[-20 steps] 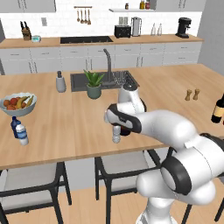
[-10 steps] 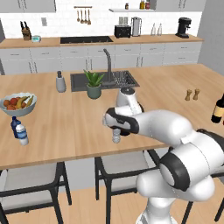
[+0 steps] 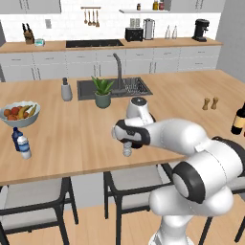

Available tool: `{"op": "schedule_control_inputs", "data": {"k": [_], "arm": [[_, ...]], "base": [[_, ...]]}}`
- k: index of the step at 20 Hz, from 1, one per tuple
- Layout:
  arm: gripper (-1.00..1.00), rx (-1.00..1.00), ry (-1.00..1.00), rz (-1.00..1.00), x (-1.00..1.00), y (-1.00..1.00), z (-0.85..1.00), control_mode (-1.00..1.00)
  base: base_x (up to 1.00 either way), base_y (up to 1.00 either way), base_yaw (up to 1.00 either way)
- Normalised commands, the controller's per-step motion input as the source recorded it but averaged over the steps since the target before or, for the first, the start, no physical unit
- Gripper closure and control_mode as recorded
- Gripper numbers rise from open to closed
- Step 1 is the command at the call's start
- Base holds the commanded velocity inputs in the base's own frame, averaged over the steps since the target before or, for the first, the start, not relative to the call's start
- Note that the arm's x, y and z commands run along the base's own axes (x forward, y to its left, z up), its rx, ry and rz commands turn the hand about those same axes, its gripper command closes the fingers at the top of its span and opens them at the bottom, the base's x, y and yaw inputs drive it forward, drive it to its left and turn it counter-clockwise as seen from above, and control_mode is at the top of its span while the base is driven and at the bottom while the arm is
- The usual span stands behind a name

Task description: Move the plastic bottles in the middle to the plastics group, and the glass bottles in the middle to the glass group.

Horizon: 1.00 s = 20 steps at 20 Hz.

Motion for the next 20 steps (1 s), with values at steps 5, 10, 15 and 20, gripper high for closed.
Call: {"op": "schedule_control_inputs", "data": {"k": [5, 10, 15, 20], "arm": [[-1.00, 0.00, 0.00, 0.00, 0.06, 0.00, -0.01, -1.00], [-1.00, 0.00, 0.00, 0.00, 0.07, 0.00, -0.08, -1.00], [-1.00, 0.00, 0.00, 0.00, 0.11, 0.00, -0.08, -1.00], [-1.00, 0.00, 0.00, 0.00, 0.04, 0.00, -0.07, -1.00]], "base": [[0.00, 0.00, 0.00], [0.00, 0.00, 0.00], [0.00, 0.00, 0.00], [0.00, 0.00, 0.00]]}}
